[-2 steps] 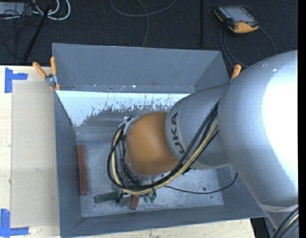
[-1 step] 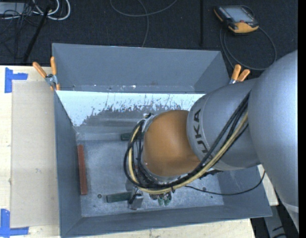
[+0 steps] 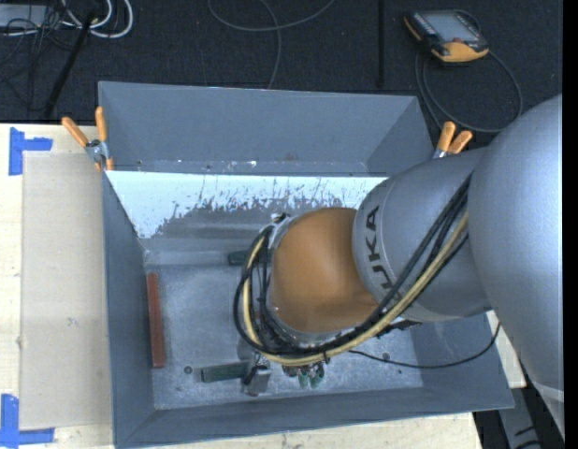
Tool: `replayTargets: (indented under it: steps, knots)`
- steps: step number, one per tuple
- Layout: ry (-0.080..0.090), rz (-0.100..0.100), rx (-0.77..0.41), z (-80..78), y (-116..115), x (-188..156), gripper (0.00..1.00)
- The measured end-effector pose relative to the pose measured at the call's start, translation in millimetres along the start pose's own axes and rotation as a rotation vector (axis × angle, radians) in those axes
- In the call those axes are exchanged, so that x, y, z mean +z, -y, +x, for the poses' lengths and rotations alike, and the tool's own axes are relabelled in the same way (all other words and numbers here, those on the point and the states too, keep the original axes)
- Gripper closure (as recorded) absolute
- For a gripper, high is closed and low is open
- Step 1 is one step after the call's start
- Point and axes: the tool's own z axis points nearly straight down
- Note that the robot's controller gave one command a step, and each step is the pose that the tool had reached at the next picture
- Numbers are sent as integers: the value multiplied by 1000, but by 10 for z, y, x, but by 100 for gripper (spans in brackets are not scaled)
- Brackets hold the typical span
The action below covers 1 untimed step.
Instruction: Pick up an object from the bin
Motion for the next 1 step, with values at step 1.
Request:
replayTargets:
  steps: [1]
  knots:
    - [3,0,-10,-196,290,-1013,100]
